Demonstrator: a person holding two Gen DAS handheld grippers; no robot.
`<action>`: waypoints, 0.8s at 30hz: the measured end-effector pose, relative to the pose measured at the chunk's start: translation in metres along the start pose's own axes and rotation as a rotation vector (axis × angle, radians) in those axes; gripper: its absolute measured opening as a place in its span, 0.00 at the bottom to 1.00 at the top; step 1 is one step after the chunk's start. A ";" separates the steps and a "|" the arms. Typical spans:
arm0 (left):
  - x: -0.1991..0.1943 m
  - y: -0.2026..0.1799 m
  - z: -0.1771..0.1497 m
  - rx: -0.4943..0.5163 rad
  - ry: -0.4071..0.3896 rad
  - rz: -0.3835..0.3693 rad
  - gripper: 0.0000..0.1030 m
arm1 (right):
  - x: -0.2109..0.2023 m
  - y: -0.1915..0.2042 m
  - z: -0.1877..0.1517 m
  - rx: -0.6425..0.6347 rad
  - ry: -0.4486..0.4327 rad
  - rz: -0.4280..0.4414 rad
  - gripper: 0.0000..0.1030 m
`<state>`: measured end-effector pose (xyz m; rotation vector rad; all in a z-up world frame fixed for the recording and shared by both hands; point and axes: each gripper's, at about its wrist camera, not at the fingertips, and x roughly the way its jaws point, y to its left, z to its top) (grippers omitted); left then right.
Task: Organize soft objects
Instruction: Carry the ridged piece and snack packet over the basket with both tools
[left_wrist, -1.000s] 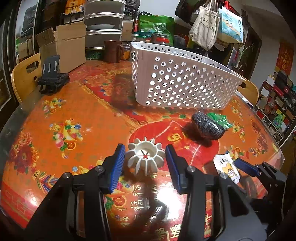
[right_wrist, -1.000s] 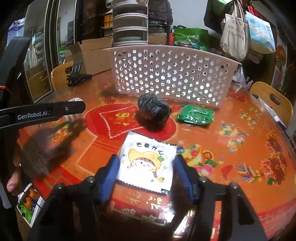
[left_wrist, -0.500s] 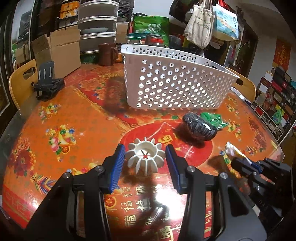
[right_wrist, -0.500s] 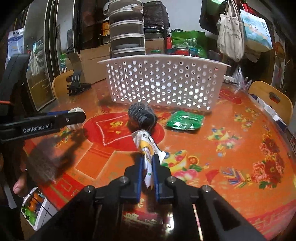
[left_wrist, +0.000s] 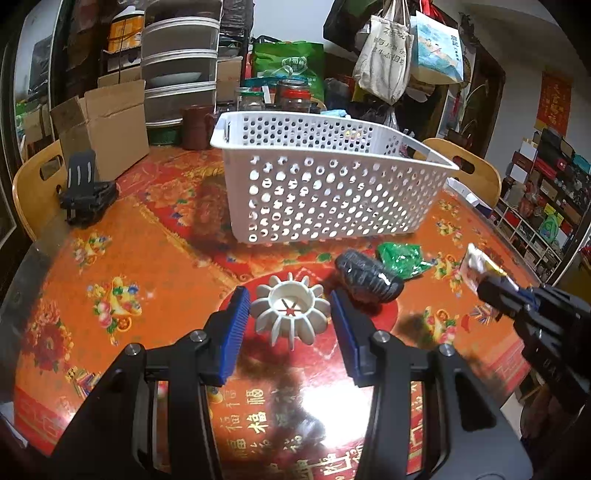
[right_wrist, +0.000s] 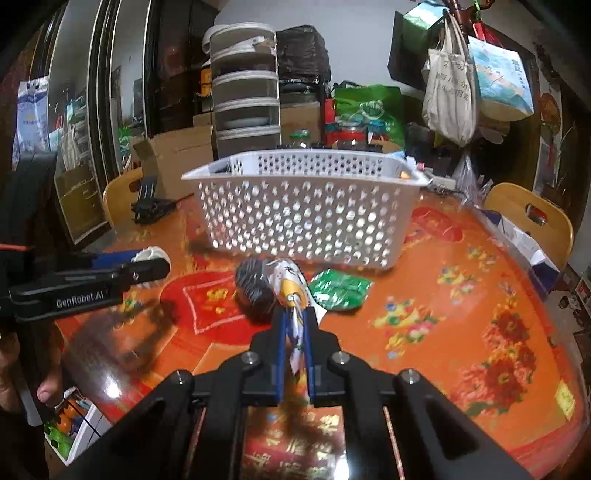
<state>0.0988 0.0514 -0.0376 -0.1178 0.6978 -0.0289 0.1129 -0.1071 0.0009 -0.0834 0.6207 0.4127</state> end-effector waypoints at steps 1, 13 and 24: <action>-0.001 -0.001 0.002 0.000 -0.002 -0.004 0.41 | -0.001 -0.003 0.003 0.003 -0.006 -0.003 0.07; -0.013 -0.015 0.047 0.029 -0.028 -0.041 0.41 | -0.001 -0.020 0.038 0.022 -0.006 0.025 0.07; -0.014 -0.022 0.121 0.040 -0.051 -0.063 0.42 | 0.007 -0.027 0.108 -0.010 -0.027 0.028 0.07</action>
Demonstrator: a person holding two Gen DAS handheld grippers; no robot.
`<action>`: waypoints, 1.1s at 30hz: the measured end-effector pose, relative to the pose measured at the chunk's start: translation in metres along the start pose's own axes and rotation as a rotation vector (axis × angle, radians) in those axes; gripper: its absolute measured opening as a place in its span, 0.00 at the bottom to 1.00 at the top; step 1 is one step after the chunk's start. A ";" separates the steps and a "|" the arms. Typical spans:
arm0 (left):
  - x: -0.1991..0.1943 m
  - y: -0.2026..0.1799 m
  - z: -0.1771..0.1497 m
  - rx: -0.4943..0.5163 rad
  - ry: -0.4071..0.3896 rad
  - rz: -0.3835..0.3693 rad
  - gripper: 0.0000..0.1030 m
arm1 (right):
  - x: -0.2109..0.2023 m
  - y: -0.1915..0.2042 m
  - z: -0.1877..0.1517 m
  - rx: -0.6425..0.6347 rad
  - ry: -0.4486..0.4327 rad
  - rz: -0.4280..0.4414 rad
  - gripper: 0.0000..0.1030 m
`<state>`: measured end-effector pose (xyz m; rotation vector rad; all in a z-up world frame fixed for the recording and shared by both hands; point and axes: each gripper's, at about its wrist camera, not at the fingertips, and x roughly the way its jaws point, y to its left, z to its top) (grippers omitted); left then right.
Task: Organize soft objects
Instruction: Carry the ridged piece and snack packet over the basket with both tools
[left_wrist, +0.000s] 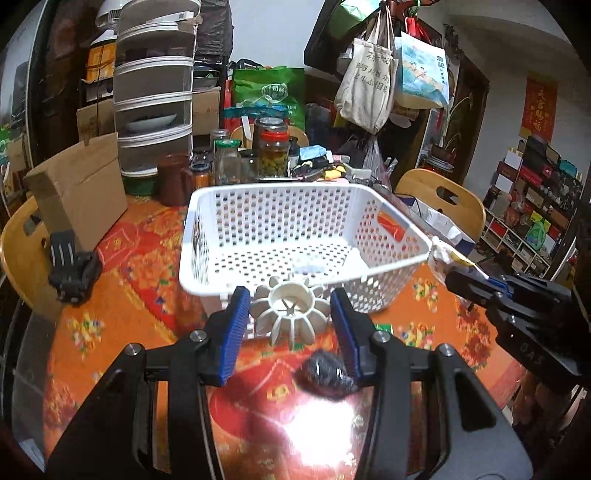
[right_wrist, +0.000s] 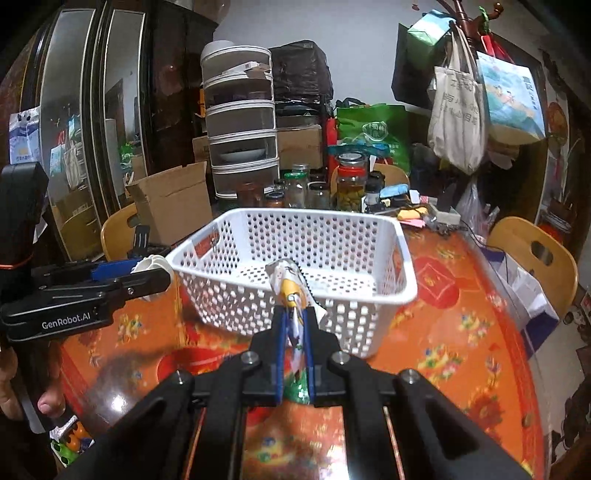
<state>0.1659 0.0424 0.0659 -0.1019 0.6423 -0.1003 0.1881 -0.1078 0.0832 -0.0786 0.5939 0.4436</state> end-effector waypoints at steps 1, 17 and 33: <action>0.002 0.000 0.006 0.000 0.003 -0.002 0.42 | 0.002 0.000 0.005 -0.002 0.001 0.000 0.07; 0.065 0.019 0.075 -0.034 0.086 0.001 0.41 | 0.067 -0.015 0.071 0.004 0.105 0.011 0.07; 0.169 0.031 0.093 -0.034 0.236 0.084 0.42 | 0.153 -0.046 0.079 0.041 0.251 -0.056 0.07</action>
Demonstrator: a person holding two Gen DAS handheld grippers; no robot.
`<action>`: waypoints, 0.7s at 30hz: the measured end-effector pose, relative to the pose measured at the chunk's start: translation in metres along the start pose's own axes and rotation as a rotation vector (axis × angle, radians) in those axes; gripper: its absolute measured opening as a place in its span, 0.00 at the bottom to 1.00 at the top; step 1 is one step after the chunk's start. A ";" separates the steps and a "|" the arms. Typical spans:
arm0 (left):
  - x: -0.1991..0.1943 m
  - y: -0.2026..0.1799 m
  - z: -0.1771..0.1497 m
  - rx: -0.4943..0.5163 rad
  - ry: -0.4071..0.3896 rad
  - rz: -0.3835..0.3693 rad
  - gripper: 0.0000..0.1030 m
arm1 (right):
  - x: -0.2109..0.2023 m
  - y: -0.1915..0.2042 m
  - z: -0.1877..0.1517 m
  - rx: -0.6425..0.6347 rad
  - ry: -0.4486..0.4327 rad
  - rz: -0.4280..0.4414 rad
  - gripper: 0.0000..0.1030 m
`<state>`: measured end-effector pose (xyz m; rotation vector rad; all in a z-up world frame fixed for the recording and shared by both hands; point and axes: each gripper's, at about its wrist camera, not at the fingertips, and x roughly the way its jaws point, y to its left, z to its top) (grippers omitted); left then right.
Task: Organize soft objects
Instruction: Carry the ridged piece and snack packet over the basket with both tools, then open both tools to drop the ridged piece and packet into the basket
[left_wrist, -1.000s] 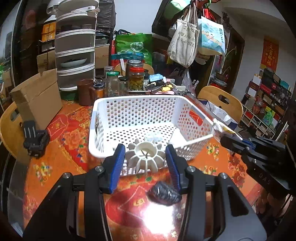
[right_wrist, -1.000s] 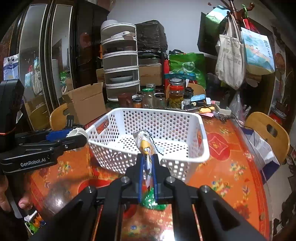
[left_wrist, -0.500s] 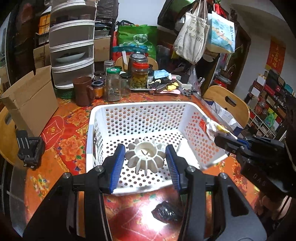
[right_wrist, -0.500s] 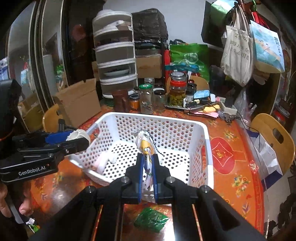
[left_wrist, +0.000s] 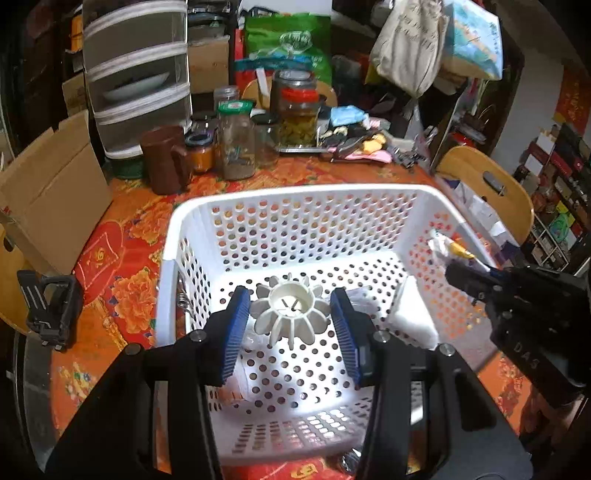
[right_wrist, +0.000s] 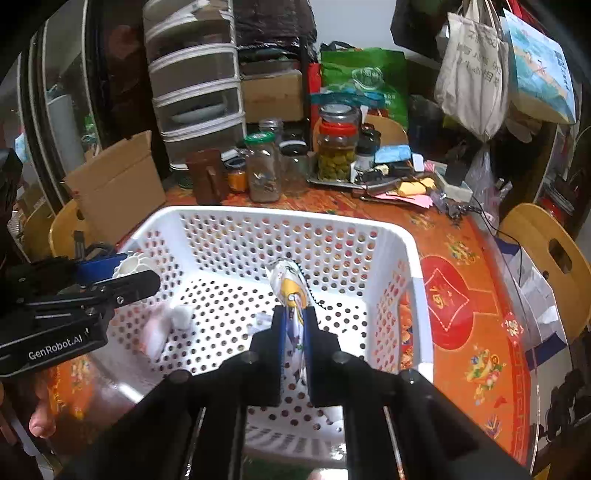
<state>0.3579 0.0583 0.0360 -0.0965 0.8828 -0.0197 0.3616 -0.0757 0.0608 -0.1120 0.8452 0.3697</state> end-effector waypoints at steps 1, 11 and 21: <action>0.005 0.000 -0.001 -0.001 0.009 0.004 0.42 | 0.005 -0.001 0.001 0.001 0.011 -0.004 0.07; 0.050 0.004 -0.003 -0.008 0.084 0.035 0.42 | 0.039 -0.007 0.000 -0.003 0.092 -0.033 0.07; 0.056 0.000 -0.003 -0.005 0.096 0.036 0.42 | 0.054 -0.010 -0.004 -0.008 0.124 -0.047 0.12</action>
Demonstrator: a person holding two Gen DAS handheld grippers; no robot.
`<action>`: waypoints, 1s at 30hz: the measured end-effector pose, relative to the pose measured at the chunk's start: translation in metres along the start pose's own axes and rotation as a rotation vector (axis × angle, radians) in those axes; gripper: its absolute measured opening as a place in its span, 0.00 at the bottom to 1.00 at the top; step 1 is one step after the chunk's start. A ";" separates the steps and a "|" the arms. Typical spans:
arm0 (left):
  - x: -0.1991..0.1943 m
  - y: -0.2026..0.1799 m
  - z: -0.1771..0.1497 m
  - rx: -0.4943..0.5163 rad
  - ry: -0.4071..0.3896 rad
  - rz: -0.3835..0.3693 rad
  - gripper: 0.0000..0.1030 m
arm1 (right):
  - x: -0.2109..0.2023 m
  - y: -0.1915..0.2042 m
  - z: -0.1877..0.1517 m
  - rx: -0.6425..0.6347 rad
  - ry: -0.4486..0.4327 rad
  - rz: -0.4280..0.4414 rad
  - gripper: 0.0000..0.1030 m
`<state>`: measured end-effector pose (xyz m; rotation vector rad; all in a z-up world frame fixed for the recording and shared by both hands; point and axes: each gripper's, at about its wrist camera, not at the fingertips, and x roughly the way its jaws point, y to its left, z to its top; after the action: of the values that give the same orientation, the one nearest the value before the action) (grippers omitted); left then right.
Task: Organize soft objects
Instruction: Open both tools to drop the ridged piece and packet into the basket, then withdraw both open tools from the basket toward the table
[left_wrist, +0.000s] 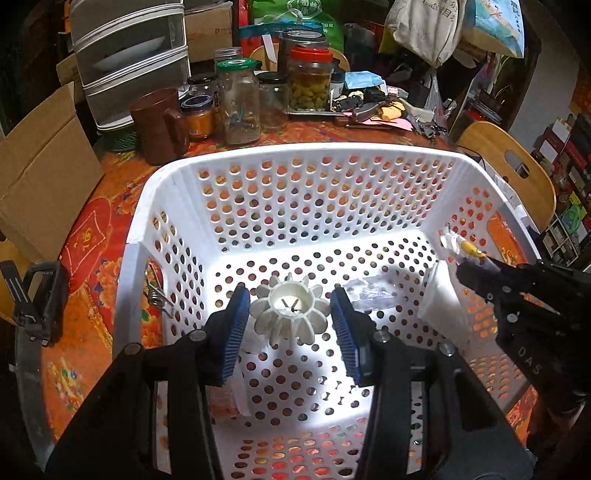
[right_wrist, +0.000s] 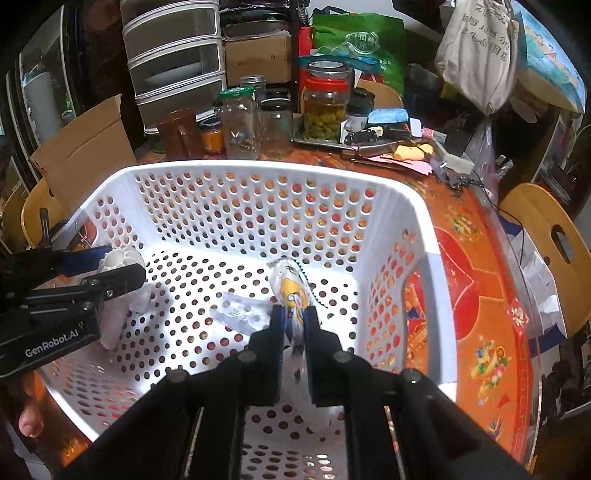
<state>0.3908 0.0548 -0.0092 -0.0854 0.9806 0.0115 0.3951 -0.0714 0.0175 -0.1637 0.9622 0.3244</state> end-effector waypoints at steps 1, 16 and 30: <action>0.000 0.000 0.000 -0.001 0.000 0.002 0.42 | 0.001 0.000 0.000 -0.001 -0.001 -0.001 0.16; -0.034 -0.007 -0.008 0.010 -0.090 -0.035 0.90 | -0.031 -0.001 -0.002 0.015 -0.080 0.025 0.71; -0.128 -0.007 -0.057 0.030 -0.256 -0.029 1.00 | -0.097 -0.006 -0.036 -0.008 -0.178 -0.031 0.96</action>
<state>0.2725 0.0468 0.0662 -0.0682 0.7232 -0.0184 0.3183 -0.1063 0.0771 -0.1543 0.7818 0.3092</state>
